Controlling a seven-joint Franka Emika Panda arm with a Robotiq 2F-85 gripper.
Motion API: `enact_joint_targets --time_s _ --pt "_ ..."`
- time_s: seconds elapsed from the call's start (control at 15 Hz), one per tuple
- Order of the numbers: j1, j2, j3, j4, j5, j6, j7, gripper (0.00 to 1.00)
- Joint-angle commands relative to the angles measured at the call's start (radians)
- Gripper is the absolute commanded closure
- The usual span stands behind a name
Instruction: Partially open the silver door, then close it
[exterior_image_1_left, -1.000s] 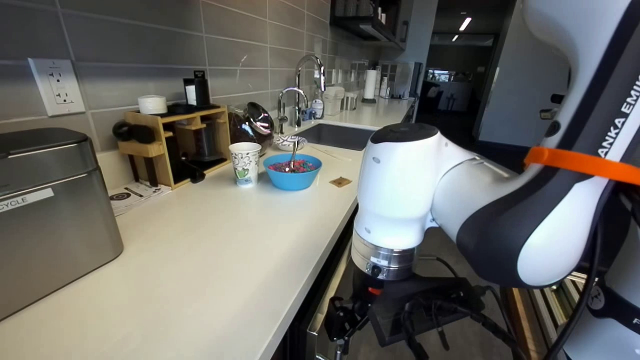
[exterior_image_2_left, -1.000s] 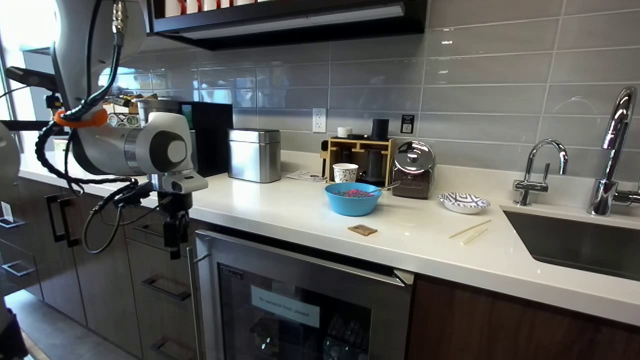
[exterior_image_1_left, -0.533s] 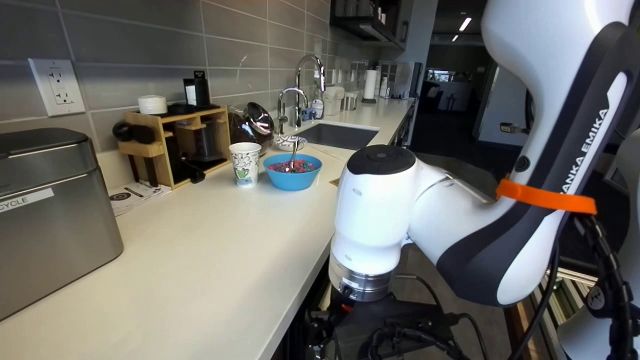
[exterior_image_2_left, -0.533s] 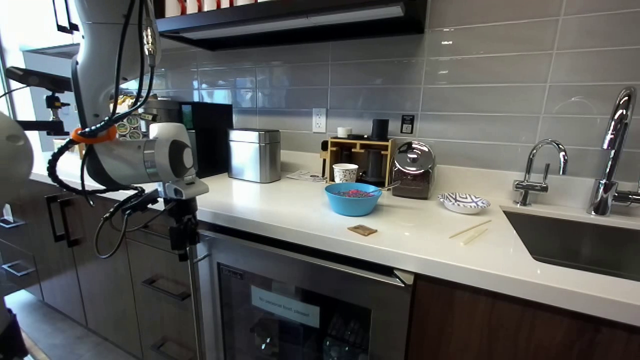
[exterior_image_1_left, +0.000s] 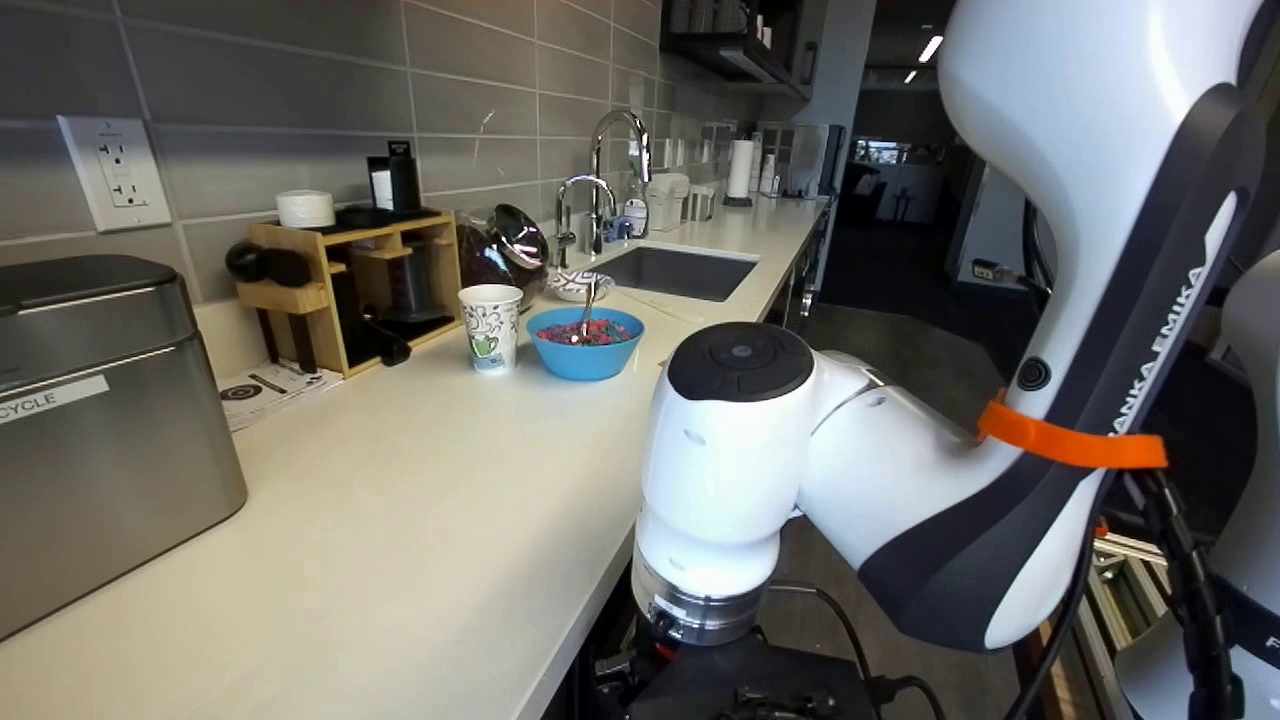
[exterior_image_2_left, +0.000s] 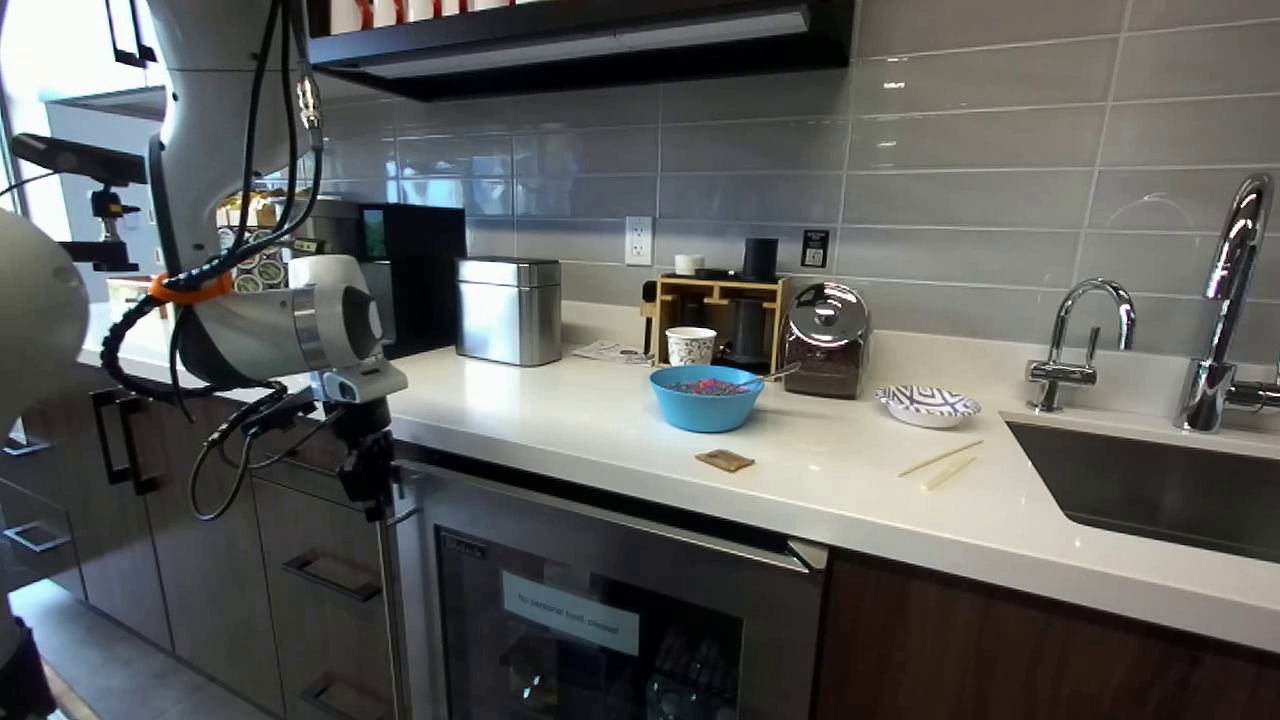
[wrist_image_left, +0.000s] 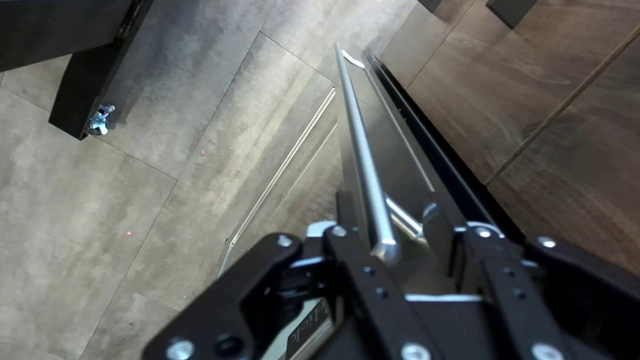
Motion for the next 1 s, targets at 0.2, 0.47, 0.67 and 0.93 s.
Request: enact_joint_targets --time_s 0.2,0.47,0.67,0.93 --pt "0.069 0.028 -0.088 -0.006 -0.070 0.028 0.080 0.88" --pt "0.119 0.002 -0.142 -0.017 -0.133 0.026 0.110 0.87" --pt "0.092 -0.024 -0.097 -0.048 -0.094 0.009 0.033 0.98" --pt "0.062 -0.062 -0.077 -0.111 -0.090 -0.005 -0.065 0.97"
